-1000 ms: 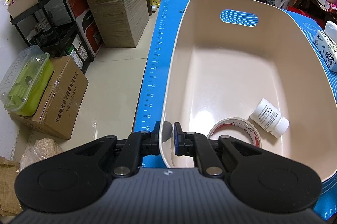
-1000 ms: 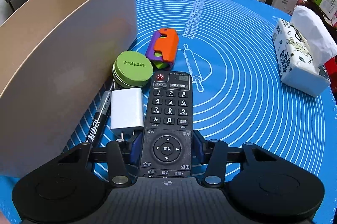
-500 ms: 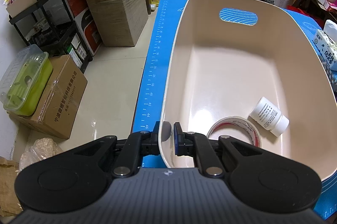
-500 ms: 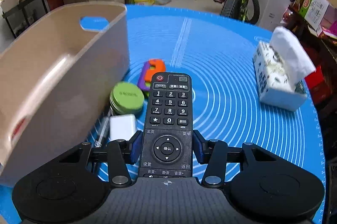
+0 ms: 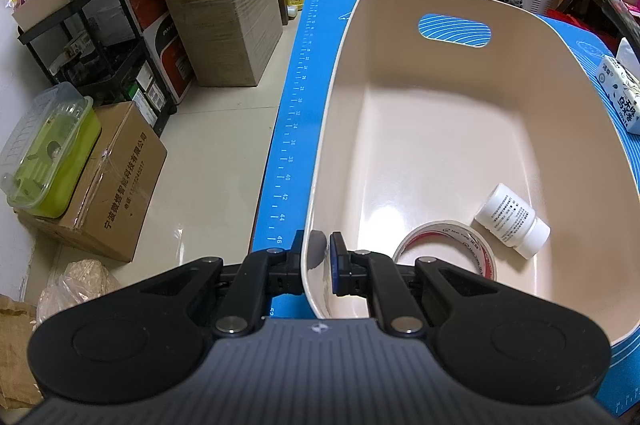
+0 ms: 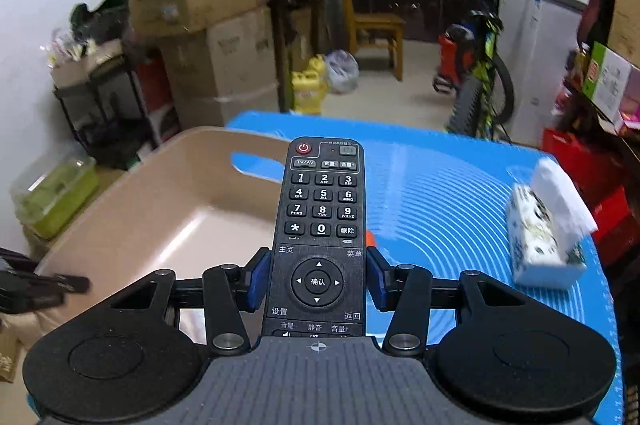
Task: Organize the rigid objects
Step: 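Lift the black remote with the right gripper and carry it over the basket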
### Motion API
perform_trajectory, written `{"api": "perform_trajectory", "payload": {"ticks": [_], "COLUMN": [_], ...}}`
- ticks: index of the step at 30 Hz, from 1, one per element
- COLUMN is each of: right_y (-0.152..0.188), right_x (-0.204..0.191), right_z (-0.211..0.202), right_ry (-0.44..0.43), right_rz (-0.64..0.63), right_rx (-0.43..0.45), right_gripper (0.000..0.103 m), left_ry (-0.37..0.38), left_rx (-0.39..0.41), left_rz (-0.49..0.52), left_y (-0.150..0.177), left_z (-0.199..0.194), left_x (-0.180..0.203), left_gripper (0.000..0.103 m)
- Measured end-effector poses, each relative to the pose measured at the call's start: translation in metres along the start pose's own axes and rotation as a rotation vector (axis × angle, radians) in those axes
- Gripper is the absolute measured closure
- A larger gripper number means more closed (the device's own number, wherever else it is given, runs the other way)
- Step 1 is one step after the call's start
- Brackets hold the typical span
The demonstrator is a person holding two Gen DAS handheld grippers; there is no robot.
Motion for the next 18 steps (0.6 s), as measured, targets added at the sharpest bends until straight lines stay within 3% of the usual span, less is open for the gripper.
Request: {"api": "perform_trajectory", "payload": {"ticks": [7, 18], "right_y": [-0.009, -0.012], "right_x": [-0.041, -0.069], "right_z": [0.007, 0.038], "right_ry": [-0.064, -0.113], "right_rz": [-0.038, 0.005], "right_rx": [0.029, 0.01], "right_gripper": [0.048, 0.048], "left_ry": [-0.003, -0.005], "left_rx": [-0.002, -0.005], "left_rz": [0.002, 0.004], "left_y": [-0.001, -0.001], "left_z": [0.0, 0.0], "left_x": [-0.001, -0.002], "left_gripper": [0.09, 0.09]}}
Point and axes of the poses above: each gripper's, at about its wrist camera, not at the fingertips, and z roughly the way its jaws point, x to its right, y to its underside, the point moved 1 cm from there along z, roughly the way its jaws point, and after that the axes turned 14 degrees about -y, right-handed, at the moved point
